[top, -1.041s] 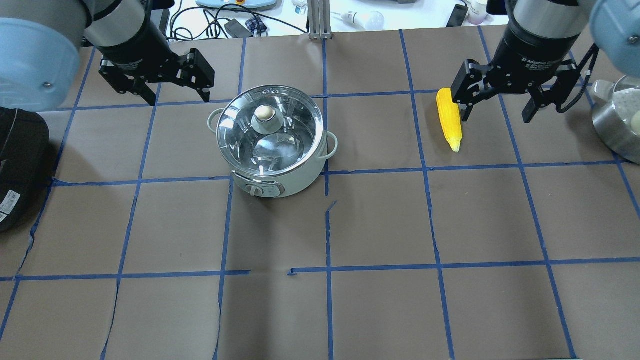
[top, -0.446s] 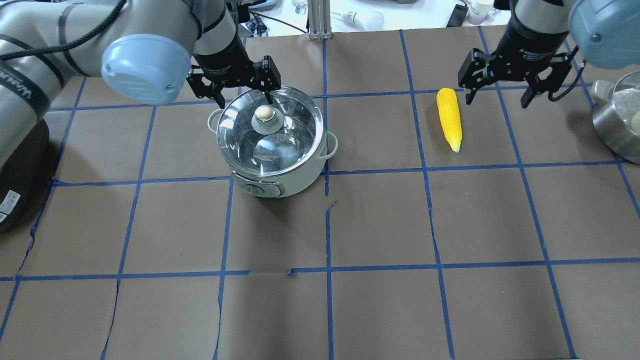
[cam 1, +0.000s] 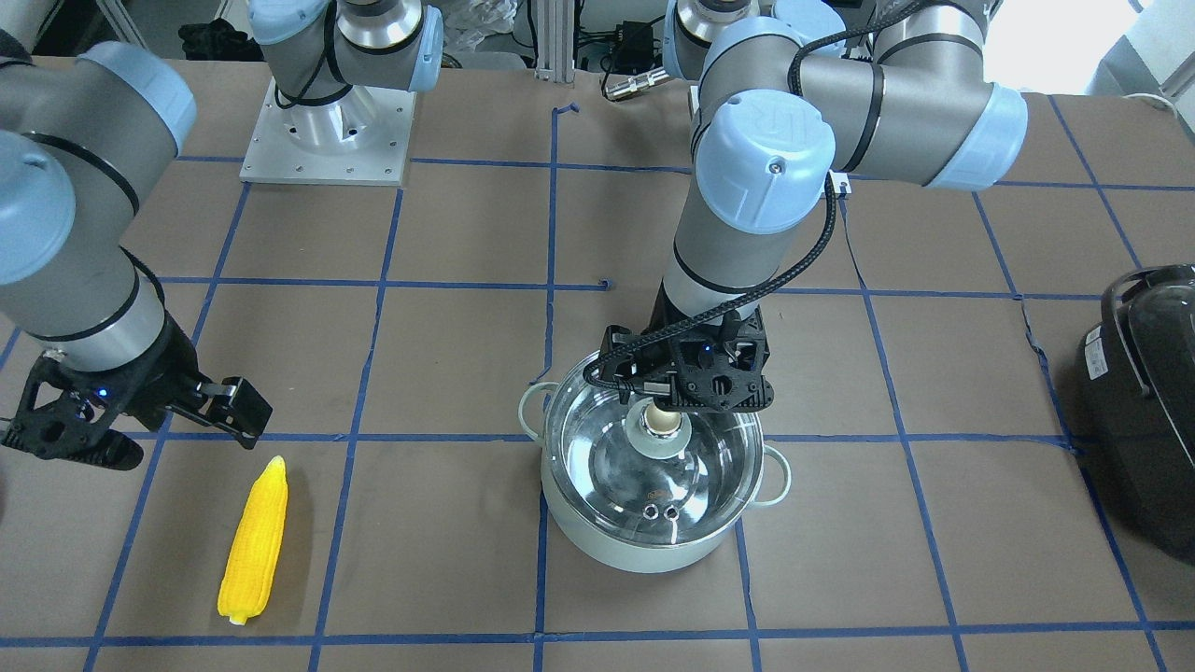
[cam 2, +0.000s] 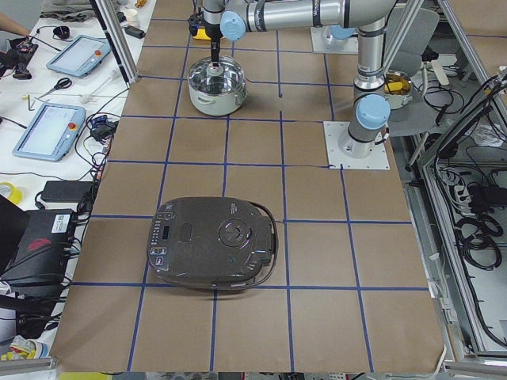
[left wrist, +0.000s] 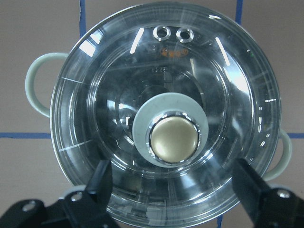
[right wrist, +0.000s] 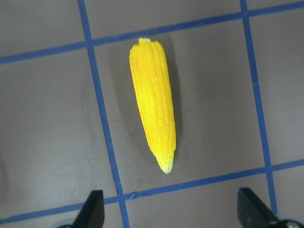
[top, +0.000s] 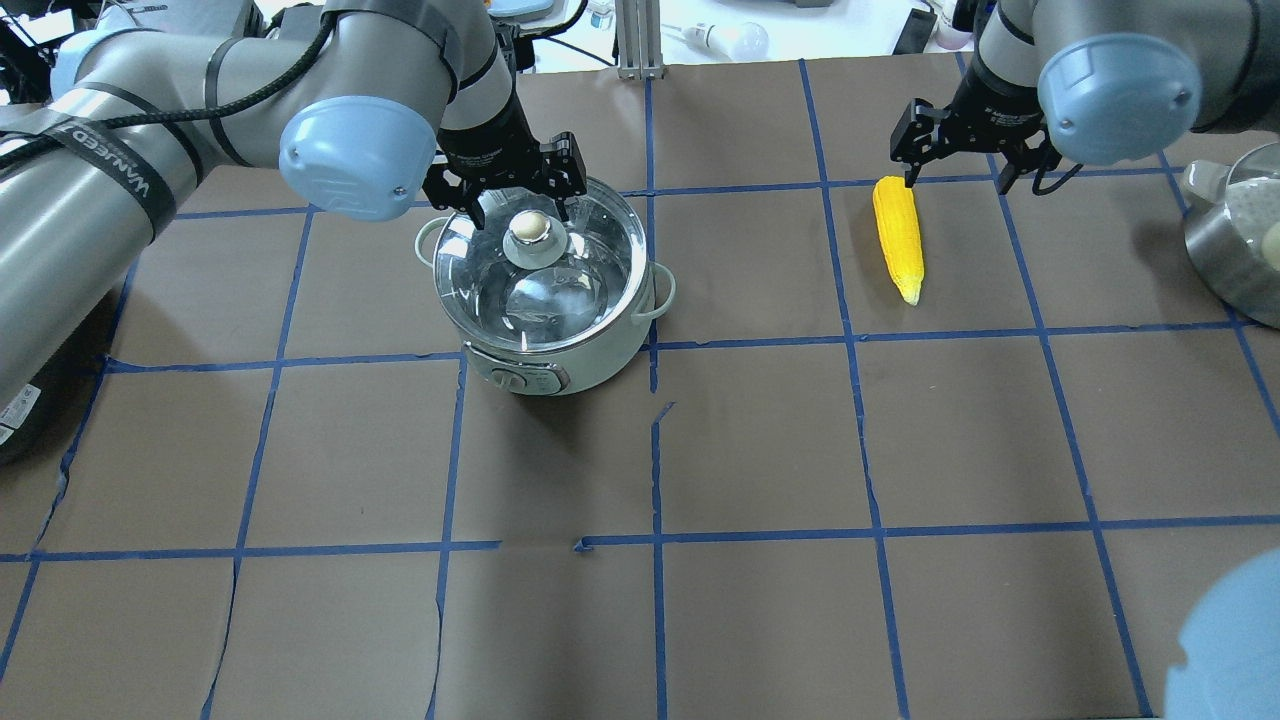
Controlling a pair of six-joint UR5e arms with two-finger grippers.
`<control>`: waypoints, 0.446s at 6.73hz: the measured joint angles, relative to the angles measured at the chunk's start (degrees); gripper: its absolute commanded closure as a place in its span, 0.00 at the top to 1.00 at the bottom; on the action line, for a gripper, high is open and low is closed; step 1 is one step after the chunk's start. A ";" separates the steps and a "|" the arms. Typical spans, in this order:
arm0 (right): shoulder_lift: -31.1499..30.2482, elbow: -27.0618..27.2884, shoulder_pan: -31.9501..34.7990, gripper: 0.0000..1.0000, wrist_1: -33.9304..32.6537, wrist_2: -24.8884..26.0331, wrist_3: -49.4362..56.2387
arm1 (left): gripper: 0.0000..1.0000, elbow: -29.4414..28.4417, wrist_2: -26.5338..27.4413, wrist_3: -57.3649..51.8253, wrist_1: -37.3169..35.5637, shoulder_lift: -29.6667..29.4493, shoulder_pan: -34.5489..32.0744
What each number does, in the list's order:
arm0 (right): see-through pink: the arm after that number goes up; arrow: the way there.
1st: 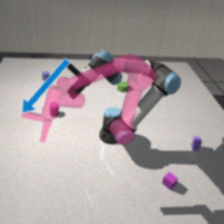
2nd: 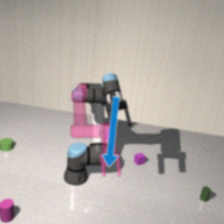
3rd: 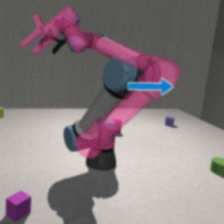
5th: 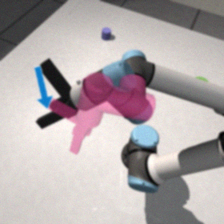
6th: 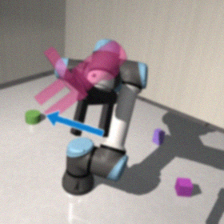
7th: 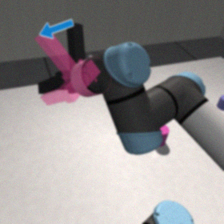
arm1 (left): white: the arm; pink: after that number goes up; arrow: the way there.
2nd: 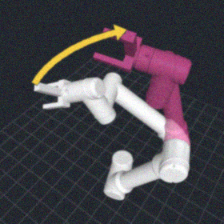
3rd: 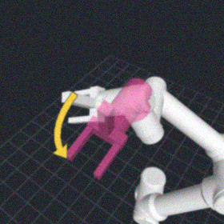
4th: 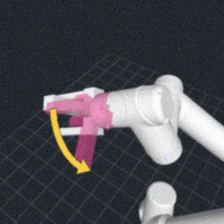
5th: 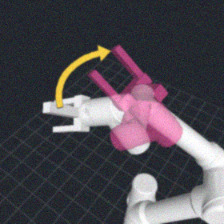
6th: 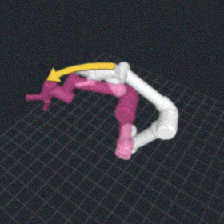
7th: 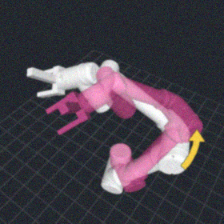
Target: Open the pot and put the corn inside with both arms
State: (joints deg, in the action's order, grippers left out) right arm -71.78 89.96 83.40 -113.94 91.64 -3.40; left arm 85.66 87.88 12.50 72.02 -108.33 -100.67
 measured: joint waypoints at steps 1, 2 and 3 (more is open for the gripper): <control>3.32 0.77 -0.02 1.00 -5.96 0.01 0.12 | 0.90 0.15 -0.03 -0.26 -0.53 -0.79 -0.15; 5.74 1.23 -0.05 1.00 -9.40 -0.02 0.86 | 0.85 0.27 -0.01 -0.44 -1.25 -1.60 -0.19; 7.71 1.41 -0.07 1.00 -10.82 -0.25 1.86 | 0.78 0.37 -0.02 -0.33 -1.97 -2.05 -0.21</control>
State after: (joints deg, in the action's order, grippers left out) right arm -64.07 91.37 83.33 -124.77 91.40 -1.54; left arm 86.03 87.86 12.17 70.05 -110.39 -100.89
